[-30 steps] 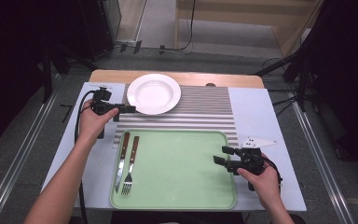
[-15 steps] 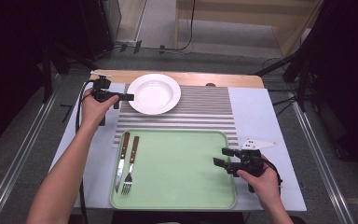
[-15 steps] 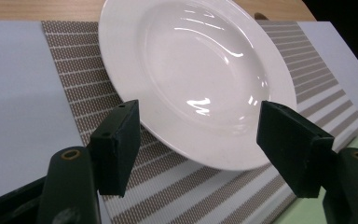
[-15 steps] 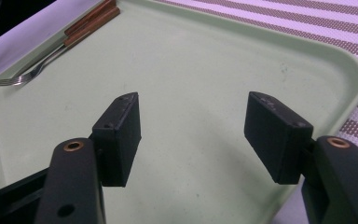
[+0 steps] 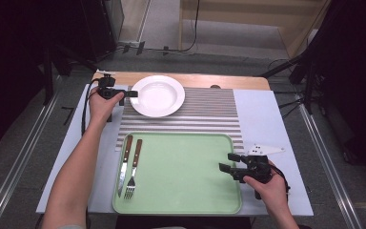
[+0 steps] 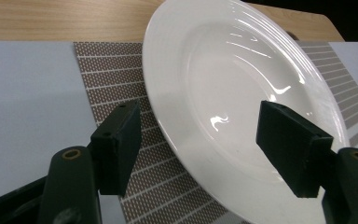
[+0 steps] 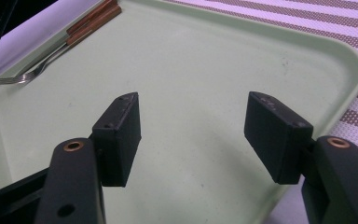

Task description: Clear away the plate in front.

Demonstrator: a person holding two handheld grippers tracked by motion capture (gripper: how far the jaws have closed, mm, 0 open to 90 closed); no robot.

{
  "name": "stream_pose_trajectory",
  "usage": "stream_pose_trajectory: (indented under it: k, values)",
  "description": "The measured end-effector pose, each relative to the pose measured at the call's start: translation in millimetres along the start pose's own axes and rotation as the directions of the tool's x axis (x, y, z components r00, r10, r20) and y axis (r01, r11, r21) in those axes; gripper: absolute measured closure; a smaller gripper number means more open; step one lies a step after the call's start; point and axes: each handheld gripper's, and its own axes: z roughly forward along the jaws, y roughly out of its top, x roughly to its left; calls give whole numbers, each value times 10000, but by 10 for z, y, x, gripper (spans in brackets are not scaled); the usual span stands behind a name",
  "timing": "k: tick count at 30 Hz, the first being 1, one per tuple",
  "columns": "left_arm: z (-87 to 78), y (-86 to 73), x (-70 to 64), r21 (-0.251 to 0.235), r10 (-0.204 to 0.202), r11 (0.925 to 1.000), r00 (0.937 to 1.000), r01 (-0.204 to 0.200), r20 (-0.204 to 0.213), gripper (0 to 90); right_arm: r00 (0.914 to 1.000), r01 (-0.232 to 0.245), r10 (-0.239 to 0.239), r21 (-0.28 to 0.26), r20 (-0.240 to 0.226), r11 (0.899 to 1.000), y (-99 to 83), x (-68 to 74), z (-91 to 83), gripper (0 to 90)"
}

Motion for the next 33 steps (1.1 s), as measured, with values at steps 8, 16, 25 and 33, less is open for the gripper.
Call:
stream_pose_trajectory:
  k: [8, 16, 25, 33]
  values:
    - [175, 49, 32, -83, -38, 10000, 9994, 35, -358, 299, 9999, -131, 131, -38, 79, 9999, -28, -9, -42, 353]
    - [313, 74, 1, -386, -77, 9992, 9987, 58, -508, 314, 9998, -169, 169, -70, 102, 9998, -37, -10, -52, 353]
    - [465, 19, -9, -240, -188, 9995, 9997, 184, -167, 315, 9999, -143, 143, 15, 46, 9999, -33, -4, -26, 353]
    - [494, -46, -22, -343, 360, 9988, 9993, -363, -97, 352, 9998, -194, 194, 38, 9, 9998, -33, -5, -19, 353]
